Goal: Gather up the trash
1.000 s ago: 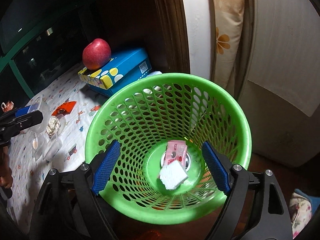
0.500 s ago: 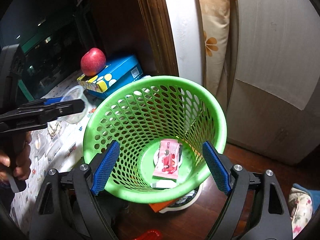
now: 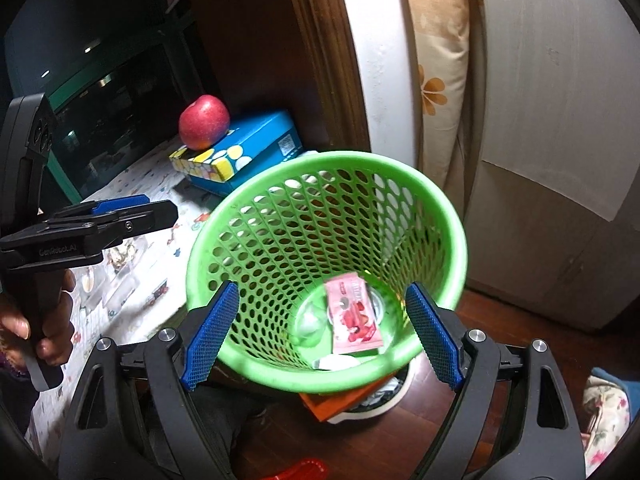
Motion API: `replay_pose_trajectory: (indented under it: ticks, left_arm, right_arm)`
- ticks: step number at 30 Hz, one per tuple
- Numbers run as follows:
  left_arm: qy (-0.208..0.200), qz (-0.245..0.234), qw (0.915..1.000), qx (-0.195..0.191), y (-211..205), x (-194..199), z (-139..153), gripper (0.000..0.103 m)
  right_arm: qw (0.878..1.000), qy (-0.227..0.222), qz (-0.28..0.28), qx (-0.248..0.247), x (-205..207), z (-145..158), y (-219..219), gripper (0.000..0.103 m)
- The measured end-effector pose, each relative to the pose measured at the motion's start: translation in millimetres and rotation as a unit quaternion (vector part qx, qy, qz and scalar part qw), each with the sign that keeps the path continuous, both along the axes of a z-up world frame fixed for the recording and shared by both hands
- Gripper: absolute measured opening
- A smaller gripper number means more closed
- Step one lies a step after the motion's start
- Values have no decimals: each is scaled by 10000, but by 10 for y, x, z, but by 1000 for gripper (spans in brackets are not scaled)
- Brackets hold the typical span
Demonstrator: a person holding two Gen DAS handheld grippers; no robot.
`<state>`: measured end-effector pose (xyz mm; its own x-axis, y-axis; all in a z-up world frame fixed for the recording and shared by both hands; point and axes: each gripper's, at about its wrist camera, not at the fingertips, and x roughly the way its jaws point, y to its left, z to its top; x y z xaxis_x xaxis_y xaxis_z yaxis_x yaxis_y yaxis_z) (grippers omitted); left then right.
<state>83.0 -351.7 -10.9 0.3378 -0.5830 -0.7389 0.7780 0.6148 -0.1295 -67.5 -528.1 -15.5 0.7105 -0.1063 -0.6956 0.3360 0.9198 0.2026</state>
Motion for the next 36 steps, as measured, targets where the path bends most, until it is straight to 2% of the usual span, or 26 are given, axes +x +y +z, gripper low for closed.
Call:
replay_pose_trajectory:
  ticks: [6,9,14,19,25,32,36]
  left_arm:
    - [-175,577,9980,173,545,96,-50,79]
    - [-134,902,9956,195,845,193,-75,79]
    - [-204,1452,9888,294,1331,364,-94,79]
    - [-128,2046,9784,259,1856,541,-138,79]
    - [54,2753,9608,317,2421,750,-299,79]
    - [348,2874,9566,330,2618,817,-505,79]
    - [567,3094,9488,295,2606,887,-617,79]
  right_arm:
    - [9996,-31,290,1,160,35,251,85]
    - [9990,-39,437,-24,249,56,389,86]
    - [9976,-42,685,-43,395,86,626,86]
    - [9955,-27,948,-35,554,96,869,86]
    - [9922,3,1250,-19,713,79,1150,86]
    - [9880,92,1539,13,870,0,1421,86]
    - [9869,141,1607,66,921,-42,1477,86]
